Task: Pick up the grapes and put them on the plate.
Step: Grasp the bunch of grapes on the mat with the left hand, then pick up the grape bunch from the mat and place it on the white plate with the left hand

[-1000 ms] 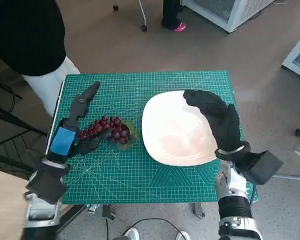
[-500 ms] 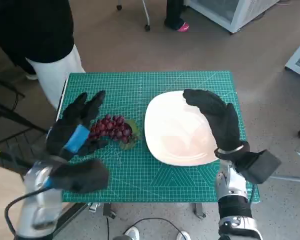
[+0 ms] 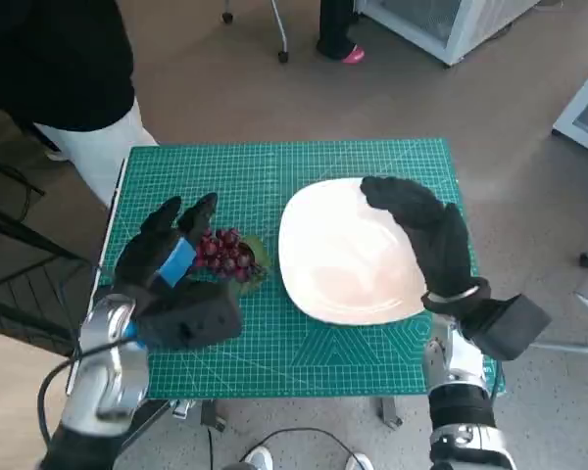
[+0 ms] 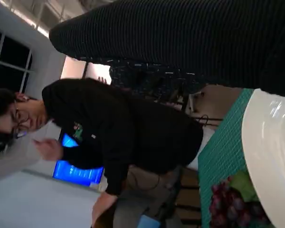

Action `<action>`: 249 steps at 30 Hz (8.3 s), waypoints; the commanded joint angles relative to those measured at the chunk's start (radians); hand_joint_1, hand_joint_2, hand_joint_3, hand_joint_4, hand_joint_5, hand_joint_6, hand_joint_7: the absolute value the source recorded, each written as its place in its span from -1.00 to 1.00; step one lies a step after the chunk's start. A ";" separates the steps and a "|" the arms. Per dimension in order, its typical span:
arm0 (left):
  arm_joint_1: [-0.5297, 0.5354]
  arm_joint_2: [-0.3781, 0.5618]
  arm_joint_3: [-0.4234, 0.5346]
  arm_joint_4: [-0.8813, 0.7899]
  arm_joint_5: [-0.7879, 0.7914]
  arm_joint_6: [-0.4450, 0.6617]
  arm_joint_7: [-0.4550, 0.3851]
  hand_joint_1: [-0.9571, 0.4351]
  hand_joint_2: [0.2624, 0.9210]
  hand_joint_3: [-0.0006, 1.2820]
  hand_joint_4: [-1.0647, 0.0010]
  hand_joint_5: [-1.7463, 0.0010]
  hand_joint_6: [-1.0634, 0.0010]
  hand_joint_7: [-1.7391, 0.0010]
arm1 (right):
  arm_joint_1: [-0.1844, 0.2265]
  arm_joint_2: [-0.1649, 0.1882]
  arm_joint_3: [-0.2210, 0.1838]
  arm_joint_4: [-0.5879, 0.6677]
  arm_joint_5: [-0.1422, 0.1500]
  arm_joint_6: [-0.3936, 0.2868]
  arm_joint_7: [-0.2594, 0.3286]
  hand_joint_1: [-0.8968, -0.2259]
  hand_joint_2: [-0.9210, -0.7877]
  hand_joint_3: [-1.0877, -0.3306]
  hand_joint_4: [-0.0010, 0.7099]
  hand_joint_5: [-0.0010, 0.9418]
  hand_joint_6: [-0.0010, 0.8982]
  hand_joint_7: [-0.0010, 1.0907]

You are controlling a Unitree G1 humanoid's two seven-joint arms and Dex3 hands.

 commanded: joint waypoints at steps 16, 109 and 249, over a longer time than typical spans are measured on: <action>-0.193 0.012 -0.118 0.349 -0.026 -0.018 0.078 -0.21 0.40 -0.99 0.89 1.00 0.66 1.00 | 0.004 -0.010 -0.018 0.025 0.009 -0.006 0.002 0.11 -1.00 0.33 0.12 -0.99 0.06 -0.99; -0.575 -0.081 -0.373 1.192 -0.128 -0.275 0.399 0.38 1.00 -0.82 -0.14 -0.41 -0.10 -0.41 | -0.009 -0.062 -0.057 0.032 0.056 -0.005 0.030 0.08 -1.00 0.27 0.06 -1.00 0.03 -1.00; -0.661 -0.215 -0.372 0.463 0.018 -0.154 0.182 0.38 0.00 0.40 0.26 -0.91 0.23 -0.82 | 0.009 -0.072 -0.114 -0.012 0.085 -0.002 0.014 0.10 -1.00 0.30 0.05 -0.99 0.03 -0.99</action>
